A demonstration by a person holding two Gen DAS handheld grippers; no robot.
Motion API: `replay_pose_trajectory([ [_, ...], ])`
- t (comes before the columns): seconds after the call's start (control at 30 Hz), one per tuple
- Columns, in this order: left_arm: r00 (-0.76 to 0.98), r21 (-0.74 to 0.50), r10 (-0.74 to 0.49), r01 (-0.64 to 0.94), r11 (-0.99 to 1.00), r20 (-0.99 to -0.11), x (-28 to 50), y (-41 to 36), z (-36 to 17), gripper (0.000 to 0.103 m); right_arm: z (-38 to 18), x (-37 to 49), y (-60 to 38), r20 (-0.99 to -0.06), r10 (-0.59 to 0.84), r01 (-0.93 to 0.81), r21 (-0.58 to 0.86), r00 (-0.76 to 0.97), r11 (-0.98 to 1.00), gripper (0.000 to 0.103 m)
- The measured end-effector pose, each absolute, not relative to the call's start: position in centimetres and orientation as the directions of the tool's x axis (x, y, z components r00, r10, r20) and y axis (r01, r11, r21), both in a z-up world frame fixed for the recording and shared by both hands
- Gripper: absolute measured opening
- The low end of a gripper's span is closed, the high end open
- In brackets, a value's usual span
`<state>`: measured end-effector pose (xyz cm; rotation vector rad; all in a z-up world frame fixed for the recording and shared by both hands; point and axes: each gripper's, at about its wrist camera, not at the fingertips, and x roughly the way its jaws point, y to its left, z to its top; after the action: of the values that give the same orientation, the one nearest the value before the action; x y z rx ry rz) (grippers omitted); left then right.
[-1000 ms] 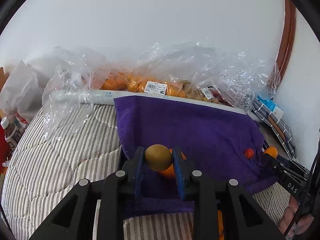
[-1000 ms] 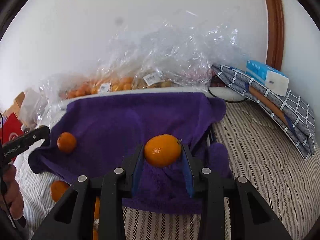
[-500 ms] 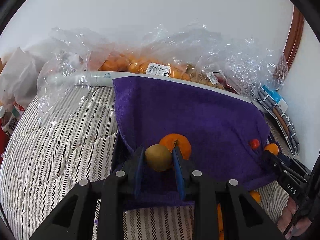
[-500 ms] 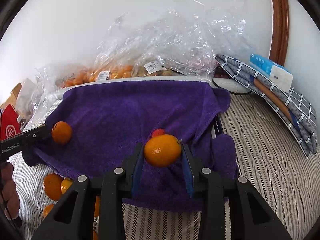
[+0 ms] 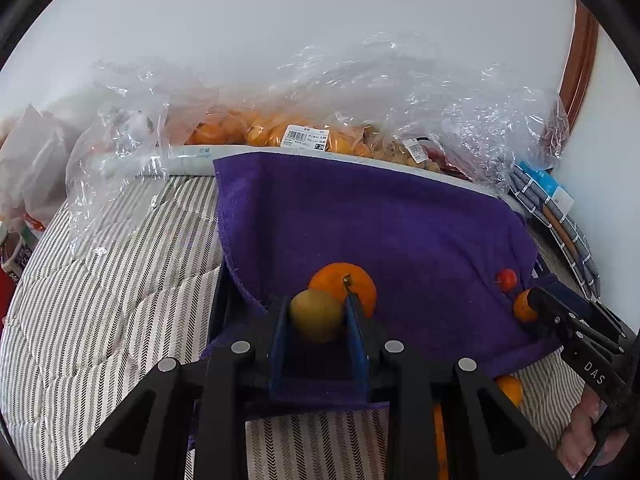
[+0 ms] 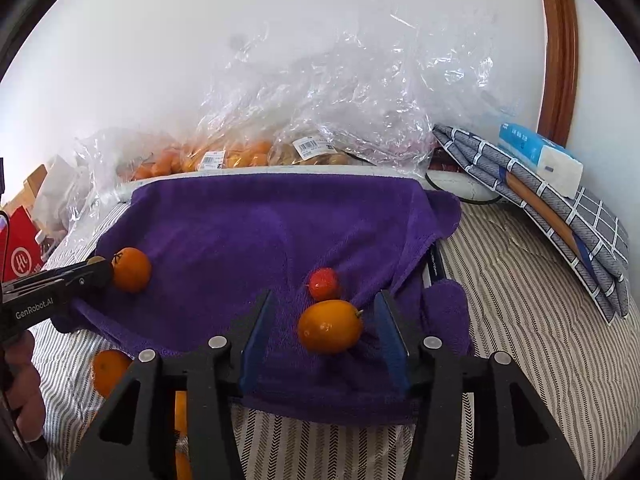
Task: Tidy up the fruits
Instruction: 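Lower the orange onto the towel beside the red fruit and open the right tool, then open the left tool to set the yellow-green fruit beside the tangerine while the right withdraws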
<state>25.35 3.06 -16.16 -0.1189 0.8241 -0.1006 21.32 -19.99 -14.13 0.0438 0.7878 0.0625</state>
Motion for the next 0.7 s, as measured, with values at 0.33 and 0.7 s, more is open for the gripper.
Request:
replay_pose_trajectory([
  [0.33, 0.659, -0.214, -0.182, 0.033, 0.976, -0.729, 25.6, 4.0, -16.2, 0.027, -14.1, 21.3, -20.8, -0.7, 0.059, -0.009, 0.075, 0.712, 0.997, 0.053],
  [0.7, 0.653, -0.244, -0.209, 0.038, 0.969, -0.728, 25.5, 4.1, -16.5, 0.027, -13.7, 21.0, -21.2, -0.686, 0.06, -0.005, 0.082, 0.726, 0.997, 0.053],
])
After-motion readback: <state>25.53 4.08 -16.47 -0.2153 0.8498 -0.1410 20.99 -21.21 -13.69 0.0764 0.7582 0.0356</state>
